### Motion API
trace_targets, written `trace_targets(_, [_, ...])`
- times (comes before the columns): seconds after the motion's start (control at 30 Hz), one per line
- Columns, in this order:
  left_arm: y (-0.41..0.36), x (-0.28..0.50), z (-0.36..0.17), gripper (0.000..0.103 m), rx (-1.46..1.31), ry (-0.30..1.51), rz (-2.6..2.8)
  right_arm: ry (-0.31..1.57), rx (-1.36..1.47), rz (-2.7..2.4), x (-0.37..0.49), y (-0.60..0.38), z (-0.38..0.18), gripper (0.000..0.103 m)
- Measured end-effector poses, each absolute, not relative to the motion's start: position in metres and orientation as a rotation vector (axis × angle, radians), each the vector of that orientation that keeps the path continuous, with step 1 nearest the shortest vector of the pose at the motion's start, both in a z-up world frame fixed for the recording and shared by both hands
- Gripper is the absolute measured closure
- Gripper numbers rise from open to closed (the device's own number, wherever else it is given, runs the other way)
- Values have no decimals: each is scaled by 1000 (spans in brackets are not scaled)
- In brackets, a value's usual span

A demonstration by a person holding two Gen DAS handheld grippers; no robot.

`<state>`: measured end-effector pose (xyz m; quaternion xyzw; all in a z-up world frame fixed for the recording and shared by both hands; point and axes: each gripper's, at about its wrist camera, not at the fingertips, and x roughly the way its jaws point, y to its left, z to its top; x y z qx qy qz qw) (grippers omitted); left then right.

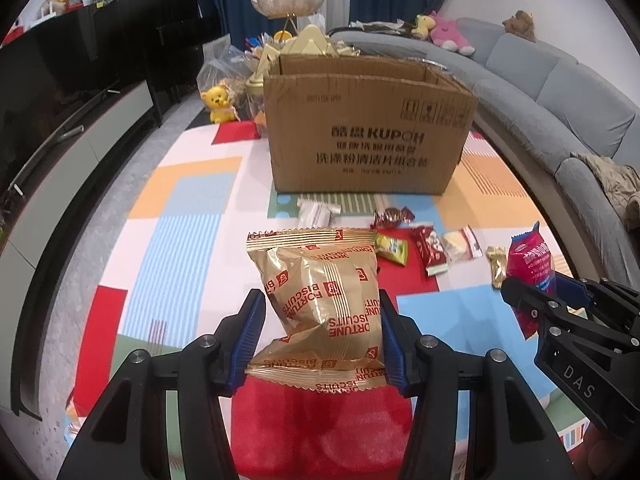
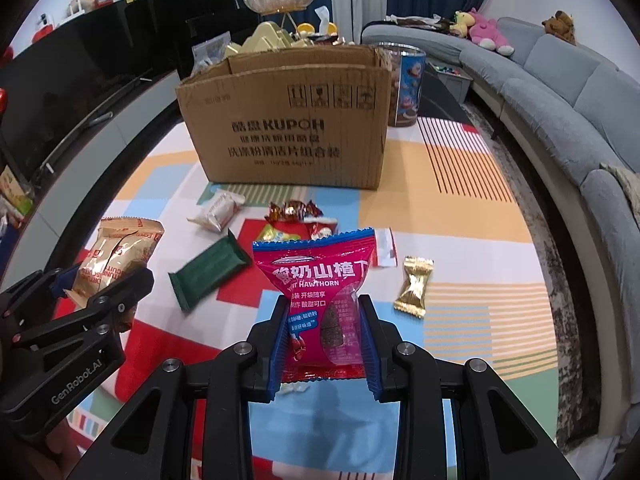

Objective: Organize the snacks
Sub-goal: 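Lift the gold packet and pink bag and carry both over the cardboard box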

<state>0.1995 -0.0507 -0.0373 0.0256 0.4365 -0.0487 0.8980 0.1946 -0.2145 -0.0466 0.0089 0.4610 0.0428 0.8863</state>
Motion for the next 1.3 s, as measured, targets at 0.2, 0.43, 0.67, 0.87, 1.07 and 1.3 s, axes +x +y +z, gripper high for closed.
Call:
trace_targets(0.2, [-47, 206, -23, 49, 46, 859, -91, 912, 9, 82, 200, -210, -30, 70])
trace_targets(0.43, [-44, 215, -9, 50, 41, 810, -82, 863, 0, 73, 209, -206, -12, 70])
trace_targets(0.67, [-46, 228, 9, 49, 37, 760, -90, 805, 2, 59, 221, -210, 8, 70])
trace_targets(0.87, [-47, 243, 26, 49, 39, 714, -99, 761, 1, 47, 231, -212, 23, 70])
trace_targets(1.07, [-46, 254, 42, 49, 35, 677, -95, 718, -6, 40, 241, -211, 36, 70])
trace_targets(1.3, [-42, 270, 56, 49, 31, 645, -89, 671, -7, 38, 256, -208, 53, 70])
